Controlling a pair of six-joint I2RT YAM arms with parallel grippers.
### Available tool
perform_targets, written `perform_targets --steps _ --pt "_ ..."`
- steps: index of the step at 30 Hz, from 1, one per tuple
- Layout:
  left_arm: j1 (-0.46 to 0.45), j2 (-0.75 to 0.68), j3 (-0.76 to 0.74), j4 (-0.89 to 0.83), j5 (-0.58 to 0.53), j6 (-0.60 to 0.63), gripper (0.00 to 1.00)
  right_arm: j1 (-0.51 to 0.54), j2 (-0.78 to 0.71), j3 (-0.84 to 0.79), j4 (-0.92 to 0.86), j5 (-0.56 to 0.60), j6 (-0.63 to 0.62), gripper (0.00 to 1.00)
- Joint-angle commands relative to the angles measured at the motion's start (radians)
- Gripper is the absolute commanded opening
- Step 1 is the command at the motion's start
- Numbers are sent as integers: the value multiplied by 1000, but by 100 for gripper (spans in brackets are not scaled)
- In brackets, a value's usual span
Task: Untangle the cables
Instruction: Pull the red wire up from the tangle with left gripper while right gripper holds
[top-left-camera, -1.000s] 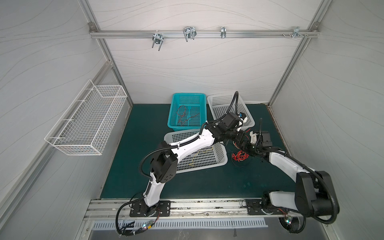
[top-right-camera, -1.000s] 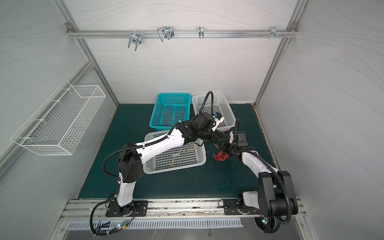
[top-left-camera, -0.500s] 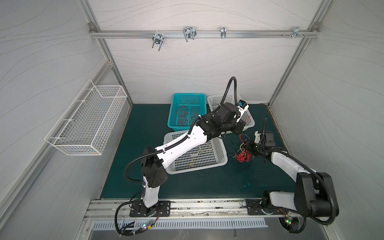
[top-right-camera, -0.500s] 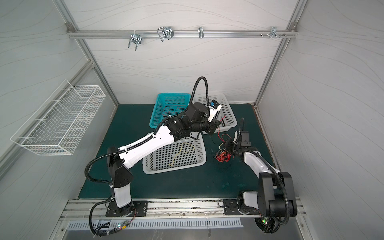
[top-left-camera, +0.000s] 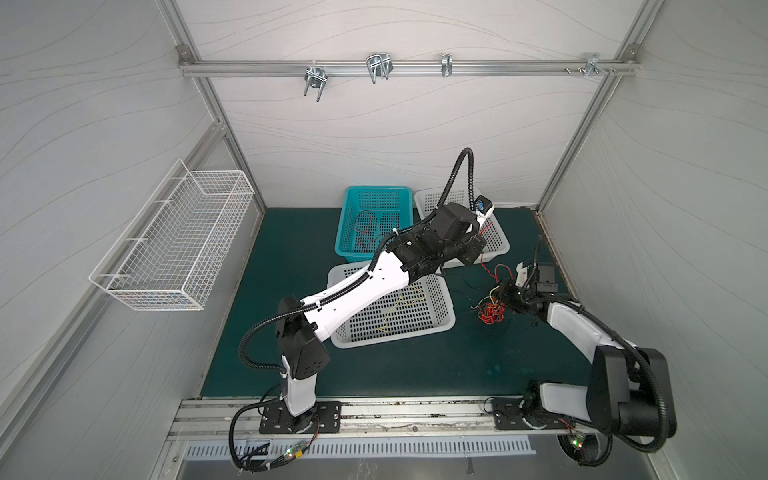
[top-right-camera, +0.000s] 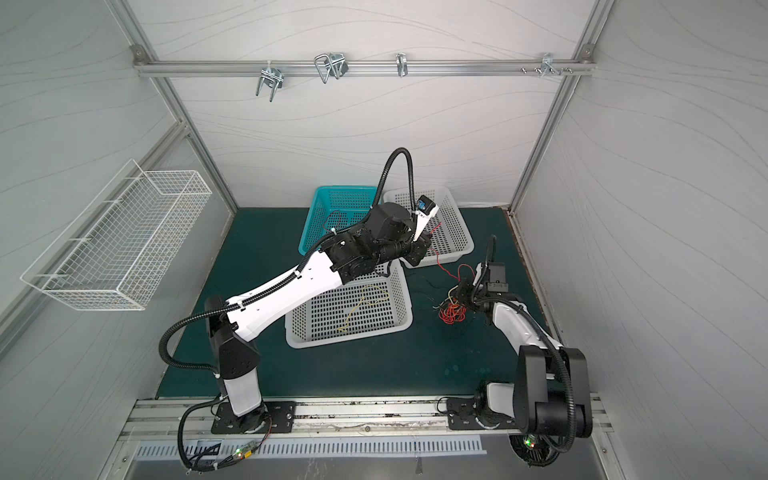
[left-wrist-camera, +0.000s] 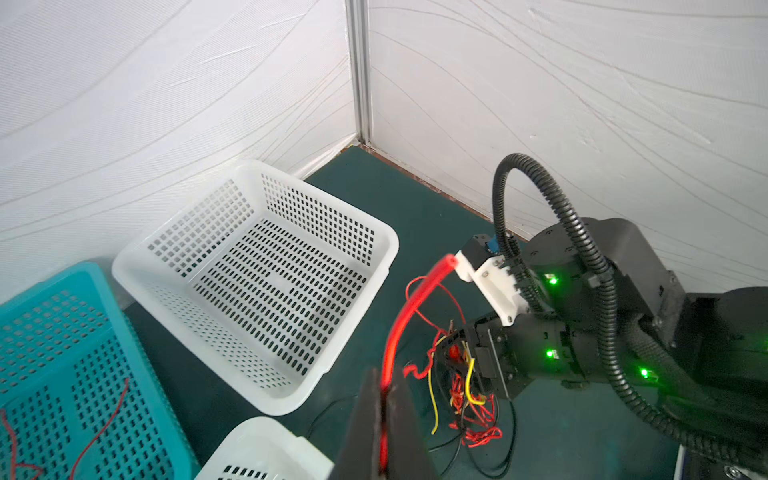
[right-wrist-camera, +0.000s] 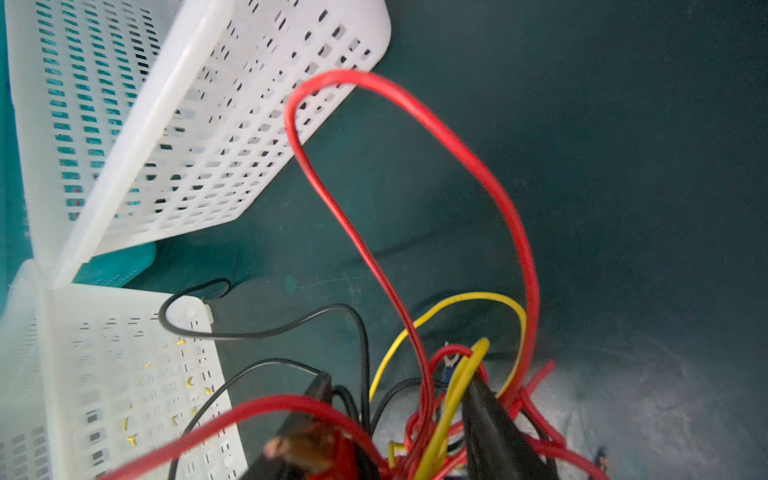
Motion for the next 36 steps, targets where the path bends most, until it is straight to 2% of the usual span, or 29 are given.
perform_targets --steps 1,6,14,20,25,30,36 --pt "10 -90 59 59 -95 36 0 -27 -4 20 -72 47 -21 50" --pt "25 -143 0 84 -112 29 0 -33 -20 39 -78 1 -45 50" --pt "32 -128 -64 119 71 -27 0 -30 -138 18 26 -169 -68 49" --pt "31 -101 -59 124 109 -53 0 0 -195 37 47 -229 -114 48" --pt "32 -102 -59 125 121 -63 0 88 -191 45 124 -217 -137 48" --pt "32 -115 -67 130 126 -71 0 166 -91 76 197 -169 -122 48" --pt "32 -140 -103 137 122 -73 0 185 27 85 258 -87 -73 48"
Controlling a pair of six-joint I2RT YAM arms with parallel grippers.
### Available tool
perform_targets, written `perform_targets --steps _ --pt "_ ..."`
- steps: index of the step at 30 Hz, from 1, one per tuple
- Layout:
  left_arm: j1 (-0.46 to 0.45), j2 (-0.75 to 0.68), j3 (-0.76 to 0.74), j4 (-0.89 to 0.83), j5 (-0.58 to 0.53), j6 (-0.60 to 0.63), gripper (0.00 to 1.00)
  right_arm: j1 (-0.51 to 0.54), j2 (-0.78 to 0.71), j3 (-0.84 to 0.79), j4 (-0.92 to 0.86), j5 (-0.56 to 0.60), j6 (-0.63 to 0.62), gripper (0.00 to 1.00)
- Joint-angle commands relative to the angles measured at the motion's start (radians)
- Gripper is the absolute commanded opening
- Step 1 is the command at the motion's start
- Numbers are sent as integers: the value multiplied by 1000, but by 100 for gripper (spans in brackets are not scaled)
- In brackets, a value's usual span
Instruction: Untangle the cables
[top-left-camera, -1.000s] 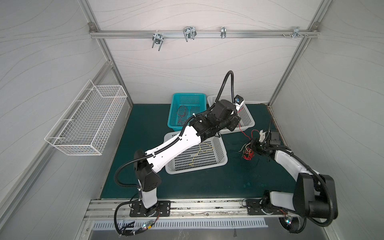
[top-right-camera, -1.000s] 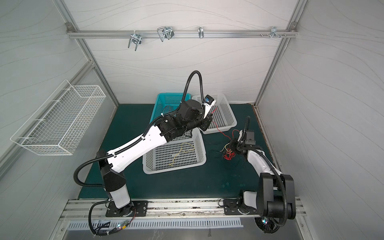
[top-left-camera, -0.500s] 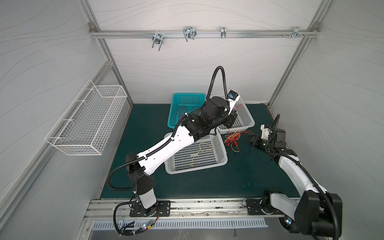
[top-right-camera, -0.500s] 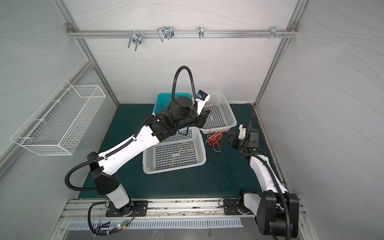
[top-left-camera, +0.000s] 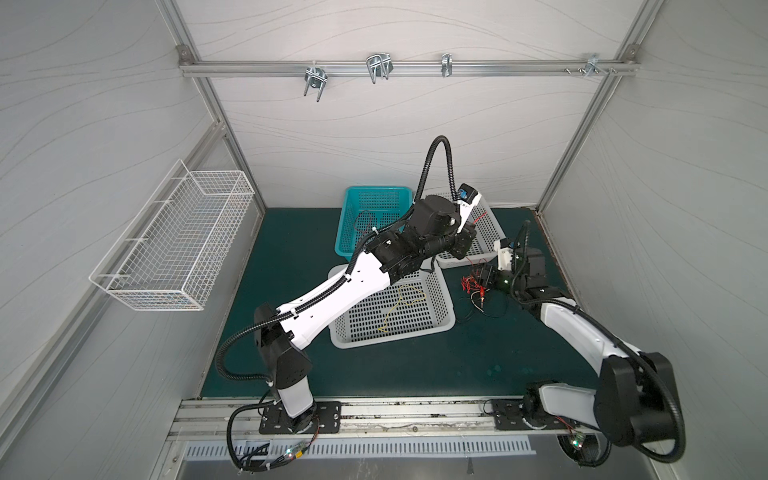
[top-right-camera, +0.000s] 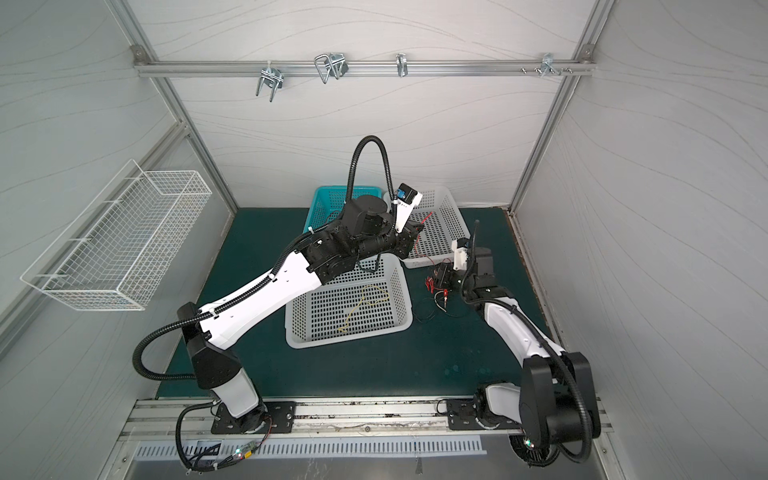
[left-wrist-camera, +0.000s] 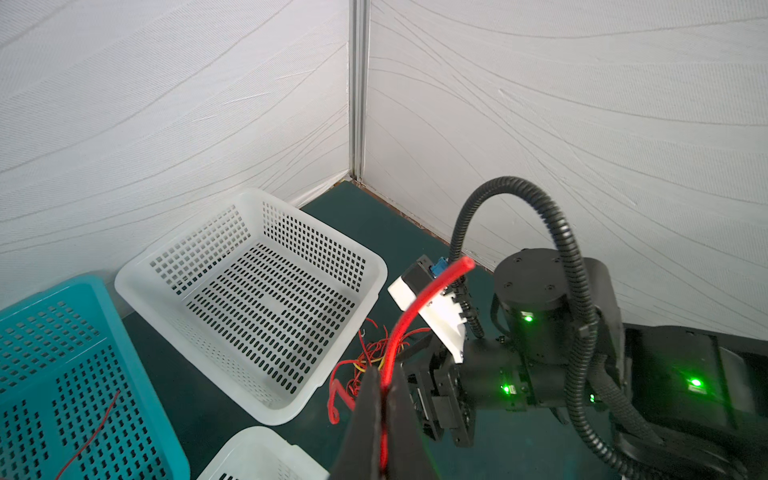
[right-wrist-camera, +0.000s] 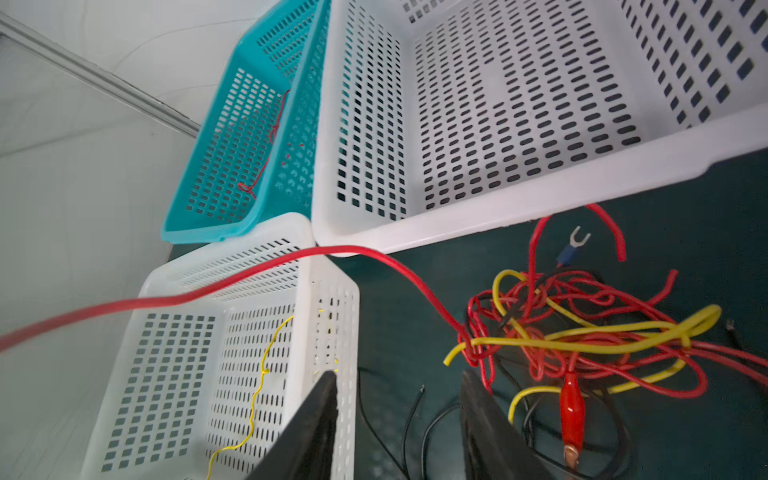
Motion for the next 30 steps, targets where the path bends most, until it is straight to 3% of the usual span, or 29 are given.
perform_targets --steps 1,10,18,27,30 --pt "1 -32 -14 56 10 -5 0 7 46 16 63 68 27 48" --pt "0 -74 -59 77 -7 -7 0 12 136 31 134 62 34 48" --pt "1 -87 -74 79 -22 -3 0 29 194 56 155 43 42 41" --pt "0 -106 -111 83 -60 8 0 35 171 57 150 46 48 0" --pt "1 -106 -126 84 -78 11 0 34 135 57 132 43 49 0"
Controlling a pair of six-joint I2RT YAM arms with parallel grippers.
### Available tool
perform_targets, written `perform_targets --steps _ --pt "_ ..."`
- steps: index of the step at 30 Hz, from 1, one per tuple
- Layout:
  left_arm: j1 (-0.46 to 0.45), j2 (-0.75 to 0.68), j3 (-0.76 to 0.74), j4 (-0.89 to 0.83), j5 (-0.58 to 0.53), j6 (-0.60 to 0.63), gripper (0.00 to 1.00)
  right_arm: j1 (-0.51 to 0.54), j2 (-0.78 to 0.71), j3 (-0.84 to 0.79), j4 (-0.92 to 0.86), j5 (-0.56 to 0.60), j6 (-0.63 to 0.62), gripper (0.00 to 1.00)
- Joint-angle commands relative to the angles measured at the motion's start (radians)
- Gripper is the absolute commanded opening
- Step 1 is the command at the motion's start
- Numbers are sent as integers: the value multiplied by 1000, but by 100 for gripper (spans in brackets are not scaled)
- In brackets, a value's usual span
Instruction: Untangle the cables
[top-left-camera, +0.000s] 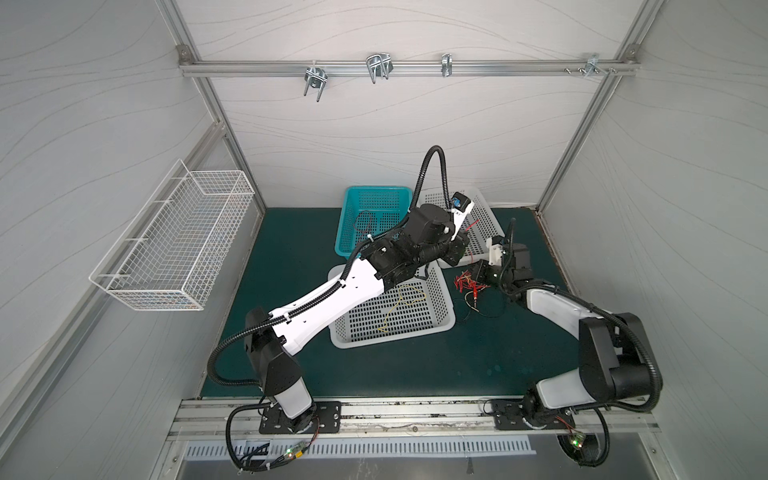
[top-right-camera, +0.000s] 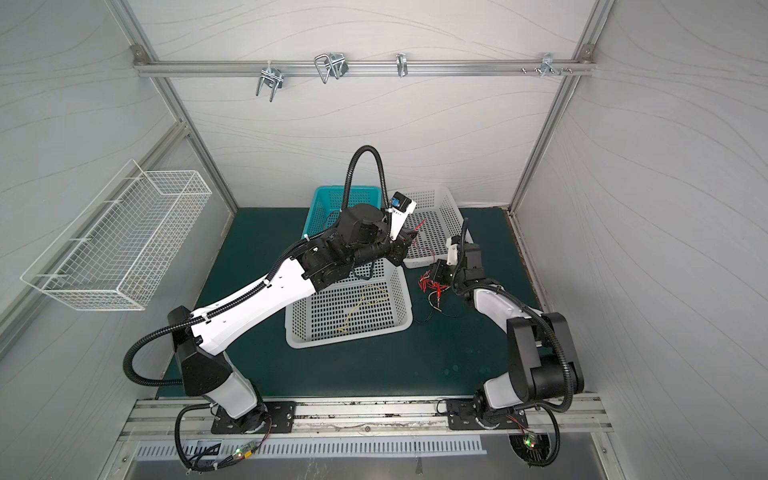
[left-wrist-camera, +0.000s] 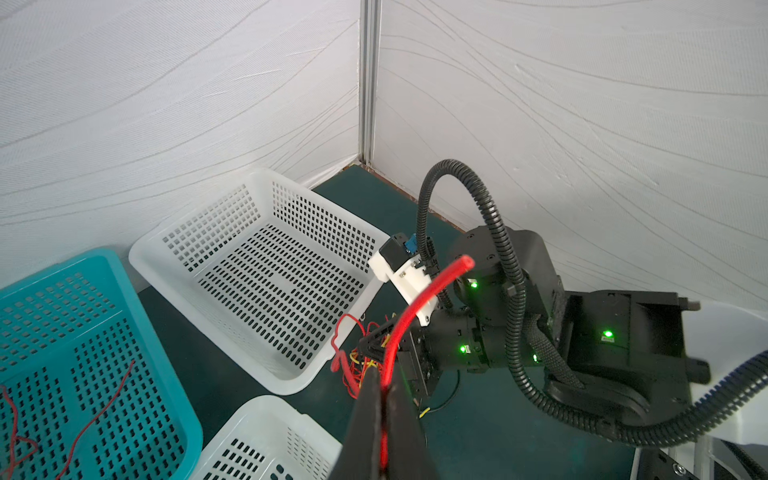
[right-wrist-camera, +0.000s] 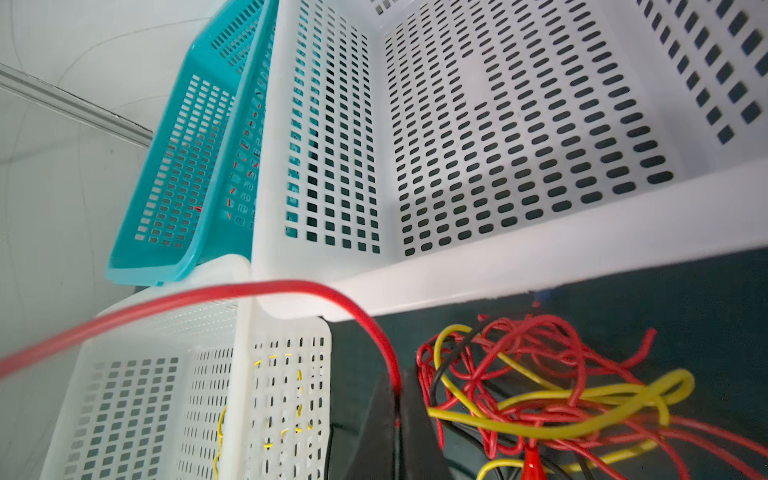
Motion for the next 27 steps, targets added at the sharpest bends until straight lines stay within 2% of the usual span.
perform_targets --steps 1,10,15,21,27 --pt "1 -37 -10 54 -37 11 0 6 -64 11 -9 -4 2 0" --pt "1 -23 -73 41 -66 -9 0 3 -284 4 -93 34 -1 0" --pt "4 -16 -129 77 0 -20 0 -4 -380 21 -143 44 6 0" --pt "3 -6 -212 178 173 -33 0 -8 -406 45 -184 7 30 0" --pt "3 62 -220 230 188 -49 0 -9 -412 54 -179 -77 52 0"
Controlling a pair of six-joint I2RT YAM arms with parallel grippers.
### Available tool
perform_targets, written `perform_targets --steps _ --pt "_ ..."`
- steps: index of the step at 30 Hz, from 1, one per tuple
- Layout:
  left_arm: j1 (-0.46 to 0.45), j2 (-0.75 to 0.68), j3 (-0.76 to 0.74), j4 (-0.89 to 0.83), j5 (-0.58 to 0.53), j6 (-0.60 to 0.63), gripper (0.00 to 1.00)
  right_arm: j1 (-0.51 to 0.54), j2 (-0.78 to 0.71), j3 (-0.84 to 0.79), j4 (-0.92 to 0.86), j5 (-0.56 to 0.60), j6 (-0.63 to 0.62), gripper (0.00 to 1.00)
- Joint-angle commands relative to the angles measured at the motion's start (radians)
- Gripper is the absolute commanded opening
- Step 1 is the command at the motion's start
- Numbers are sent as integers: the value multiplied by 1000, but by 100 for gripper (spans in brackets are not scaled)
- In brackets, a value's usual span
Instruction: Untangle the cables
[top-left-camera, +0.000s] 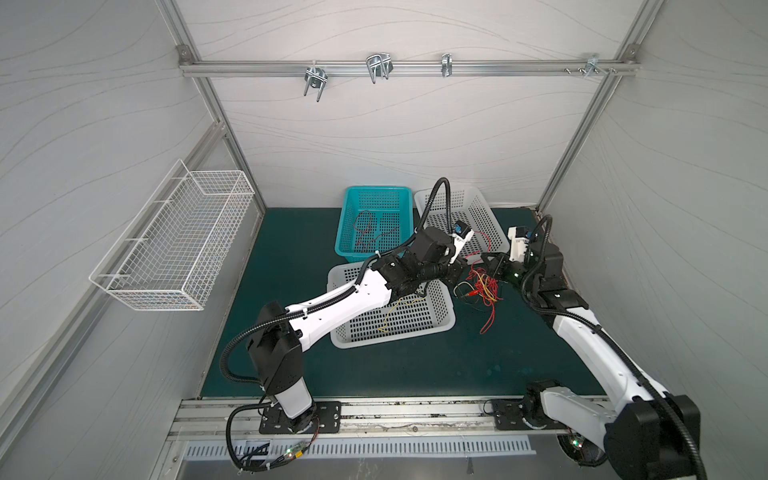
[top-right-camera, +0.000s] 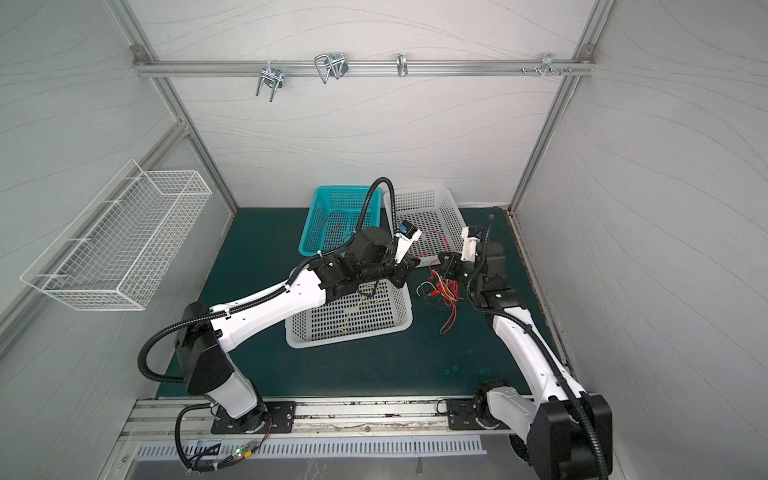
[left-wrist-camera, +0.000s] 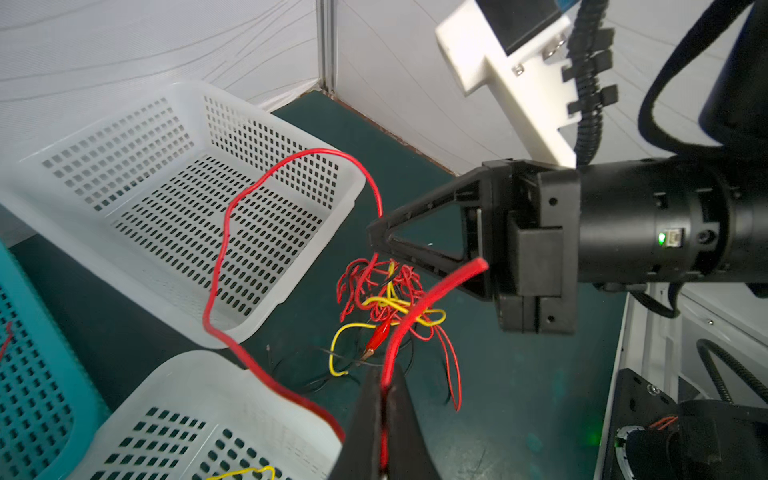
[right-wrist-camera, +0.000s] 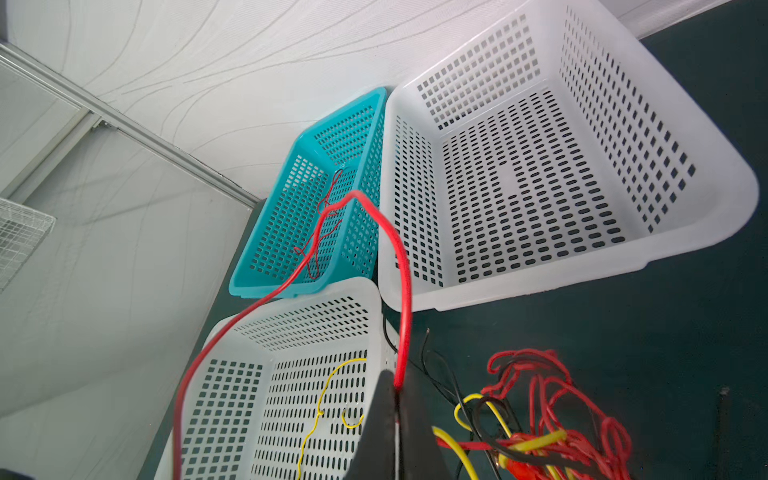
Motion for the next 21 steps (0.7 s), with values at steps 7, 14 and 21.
perform_targets --steps 7,14,21 --pt "3 123 29 145 21 -14 0 -42 -20 36 29 -177 52 0" --pt "3 183 64 147 51 -7 5 -60 -8 35 57 -223 75 0" --pt "3 203 70 175 48 -18 12 -60 13 28 89 -267 91 0"
